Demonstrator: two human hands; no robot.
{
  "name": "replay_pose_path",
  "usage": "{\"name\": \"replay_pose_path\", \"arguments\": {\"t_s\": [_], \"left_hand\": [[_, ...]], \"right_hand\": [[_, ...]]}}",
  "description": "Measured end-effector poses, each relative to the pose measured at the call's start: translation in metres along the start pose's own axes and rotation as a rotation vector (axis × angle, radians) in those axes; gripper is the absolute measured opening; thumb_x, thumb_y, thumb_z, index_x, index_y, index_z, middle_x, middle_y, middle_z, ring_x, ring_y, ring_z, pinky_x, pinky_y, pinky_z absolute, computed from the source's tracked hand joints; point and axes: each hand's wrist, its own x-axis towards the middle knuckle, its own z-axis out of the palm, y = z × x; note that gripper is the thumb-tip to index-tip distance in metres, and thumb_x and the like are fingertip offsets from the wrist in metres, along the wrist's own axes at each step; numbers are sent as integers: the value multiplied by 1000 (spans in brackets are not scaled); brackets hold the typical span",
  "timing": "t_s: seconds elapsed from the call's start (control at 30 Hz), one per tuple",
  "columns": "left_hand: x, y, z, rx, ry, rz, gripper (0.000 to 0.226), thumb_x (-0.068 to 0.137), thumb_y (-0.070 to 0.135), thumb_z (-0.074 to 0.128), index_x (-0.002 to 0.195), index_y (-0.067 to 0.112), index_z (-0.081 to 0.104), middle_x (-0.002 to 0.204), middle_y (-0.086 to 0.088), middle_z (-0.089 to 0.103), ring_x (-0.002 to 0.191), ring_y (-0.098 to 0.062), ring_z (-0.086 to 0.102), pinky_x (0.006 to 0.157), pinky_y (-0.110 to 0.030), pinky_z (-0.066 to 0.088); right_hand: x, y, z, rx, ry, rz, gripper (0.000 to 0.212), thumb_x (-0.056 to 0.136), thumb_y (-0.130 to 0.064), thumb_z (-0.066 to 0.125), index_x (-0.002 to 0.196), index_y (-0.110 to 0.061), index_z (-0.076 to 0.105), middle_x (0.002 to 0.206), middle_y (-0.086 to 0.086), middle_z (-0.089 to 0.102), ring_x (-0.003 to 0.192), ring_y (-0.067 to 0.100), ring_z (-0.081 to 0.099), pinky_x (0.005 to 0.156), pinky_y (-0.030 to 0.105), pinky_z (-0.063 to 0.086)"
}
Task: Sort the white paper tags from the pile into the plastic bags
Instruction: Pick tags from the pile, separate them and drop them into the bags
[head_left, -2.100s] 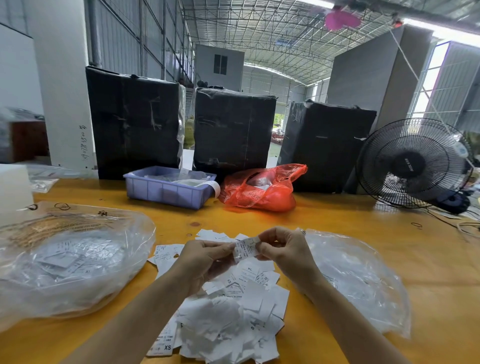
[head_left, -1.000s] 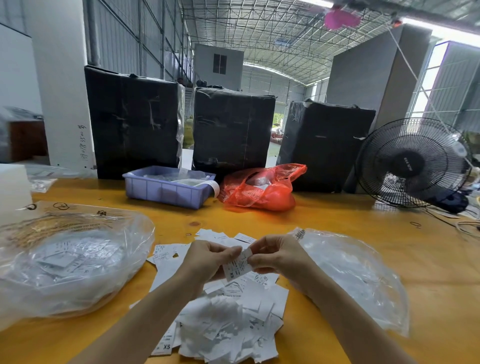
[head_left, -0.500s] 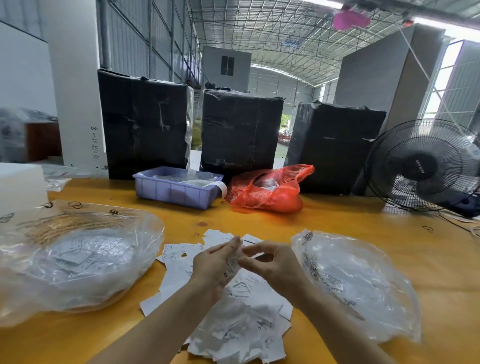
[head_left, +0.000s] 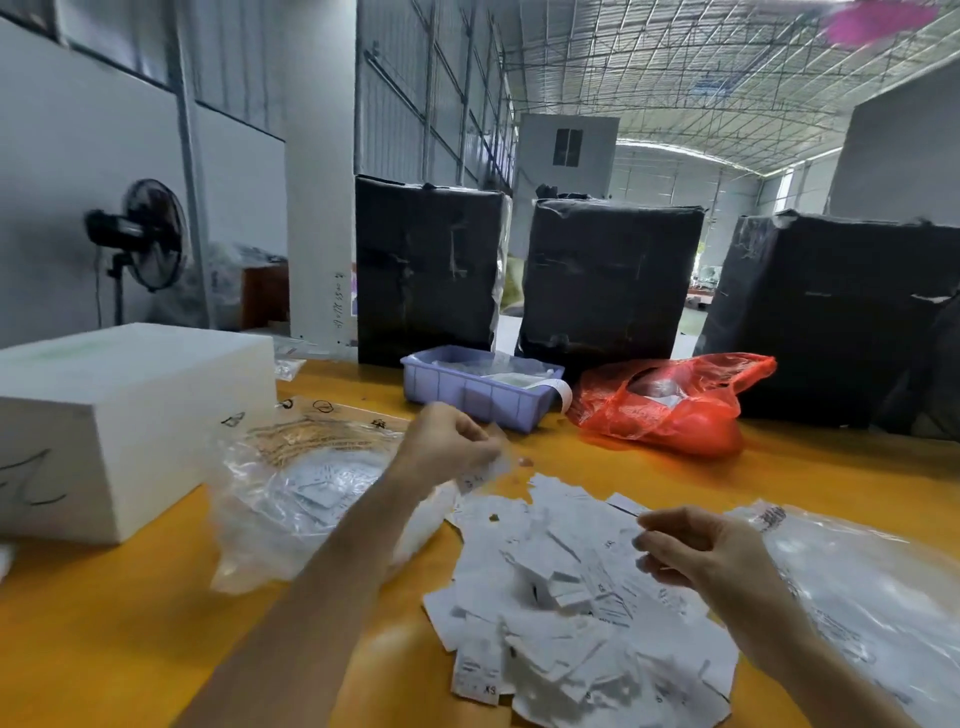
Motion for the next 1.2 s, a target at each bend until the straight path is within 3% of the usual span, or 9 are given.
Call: {"name": "replay_pose_path", "arguments": {"t_s": [0.17,0.3,0.43,0.53,0.7,0.83,0.9,1.07,1.2], "left_hand": [[21,-58,-78,284,250,-206,5,86,10,67,82,8,71,86,-6,69,71,-16,58,74,-30,52],[20,-83,-76,452,335,-260,12,85,-2,62,95,1,68,93,-13,69,79,-25,64,72,-34,53],[20,-71,-70,624,422,-221,14,89,4,61,101,0,65,94,-13,66,80,-25,59,63,-31,46],[21,-50,-56,601,465,-86,22,90,9,59,111,5,65,107,-14,66,96,-27,60,78,-33,50],[5,-13,13,431,206,259,31,89,24,64,117,12,64,116,-5,66,105,-20,60,87,-31,48],[-20,-11,80,578,-61,444,30,92,30,58,120,19,63,124,2,61,114,-15,54,92,-25,42],[-30,-14,102,634,-155,489,28,93,30,54,119,23,61,122,5,60,114,-13,52,92,-25,43],[-34,-21,115,646,-192,566,27,92,29,51,117,25,62,117,8,61,109,-10,54,87,-21,43],[-31,-23,112,629,-152,610,26,94,33,51,117,28,61,117,11,61,110,-7,53,86,-18,42]], "right_hand": [[1,-5,-3,-71,-17,14,12,84,1,65,88,-9,70,74,6,74,65,20,71,63,29,54],[0,-7,-4,-95,-14,24,11,81,4,67,86,-6,71,72,9,73,63,23,70,66,34,53],[2,-13,-13,-219,-45,34,8,81,0,69,86,-7,71,71,7,73,62,21,70,62,32,53],[10,-23,-40,-494,-98,79,7,85,-6,67,78,-6,70,65,5,71,55,18,68,49,25,49],[21,-16,-118,-1065,4,279,20,83,-5,65,63,-1,69,53,5,68,47,13,66,46,23,53],[21,22,-138,-1336,20,371,7,82,-12,67,82,-6,65,74,3,59,64,12,52,51,20,42],[23,39,-137,-1300,44,349,23,83,-13,63,64,-13,50,65,2,41,57,11,37,45,19,26],[26,41,-142,-1174,236,326,42,80,-21,72,49,-18,43,53,-2,45,52,14,46,49,23,36],[28,37,-143,-1035,251,295,42,79,3,53,45,-11,35,46,10,32,43,16,27,46,27,22]]}}
